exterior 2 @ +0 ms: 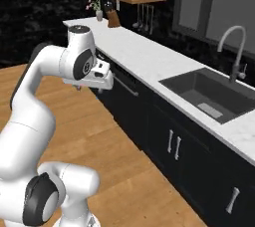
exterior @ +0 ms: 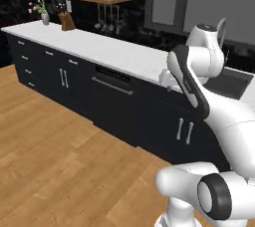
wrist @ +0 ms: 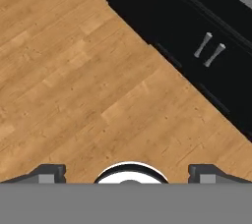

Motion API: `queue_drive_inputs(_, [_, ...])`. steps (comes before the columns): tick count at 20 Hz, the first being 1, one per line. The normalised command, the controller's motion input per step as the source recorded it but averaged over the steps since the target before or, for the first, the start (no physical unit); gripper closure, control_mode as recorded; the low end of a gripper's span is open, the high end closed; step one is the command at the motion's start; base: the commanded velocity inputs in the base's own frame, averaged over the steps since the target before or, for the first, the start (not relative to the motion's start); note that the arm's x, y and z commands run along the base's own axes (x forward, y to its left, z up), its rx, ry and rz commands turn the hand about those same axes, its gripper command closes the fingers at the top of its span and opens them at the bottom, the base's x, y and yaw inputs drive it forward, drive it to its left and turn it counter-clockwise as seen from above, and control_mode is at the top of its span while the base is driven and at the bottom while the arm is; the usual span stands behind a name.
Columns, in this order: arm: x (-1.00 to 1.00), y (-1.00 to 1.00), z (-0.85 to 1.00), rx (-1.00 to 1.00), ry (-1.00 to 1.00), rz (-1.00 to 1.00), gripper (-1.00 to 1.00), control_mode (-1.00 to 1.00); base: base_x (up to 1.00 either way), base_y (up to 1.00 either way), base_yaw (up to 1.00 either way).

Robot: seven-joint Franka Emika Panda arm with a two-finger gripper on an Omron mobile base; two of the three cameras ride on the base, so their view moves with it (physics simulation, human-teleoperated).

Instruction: Gather all objects into one cabinet and sort the glasses and bowls to opposite sides.

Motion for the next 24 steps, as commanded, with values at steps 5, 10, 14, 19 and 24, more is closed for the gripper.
queue_drive_inputs(5, [0.00, 0.00, 0.00, 0.00, 0.00, 0.00, -1.00, 1.00, 0.94, 0.05, 0.30])
queue_drive_inputs(10, [0.00, 0.00, 0.00, 0.00, 0.00, 0.00, -1.00, 1.00, 1.00, 0.36, 0.01])
queue_drive_inputs(14, [0.00, 0.00, 0.00, 0.00, 0.00, 0.00, -1.00, 1.00, 1.00, 0.59, -0.07])
queue_drive_inputs(19, [0.00, 0.00, 0.00, 0.00, 0.00, 0.00, -1.00, 1.00, 1.00, 0.73, -0.18])
queue_drive_inputs(24, [0.00, 0.00, 0.00, 0.00, 0.00, 0.00, -1.00, 1.00, 1.00, 0.64, -0.27])
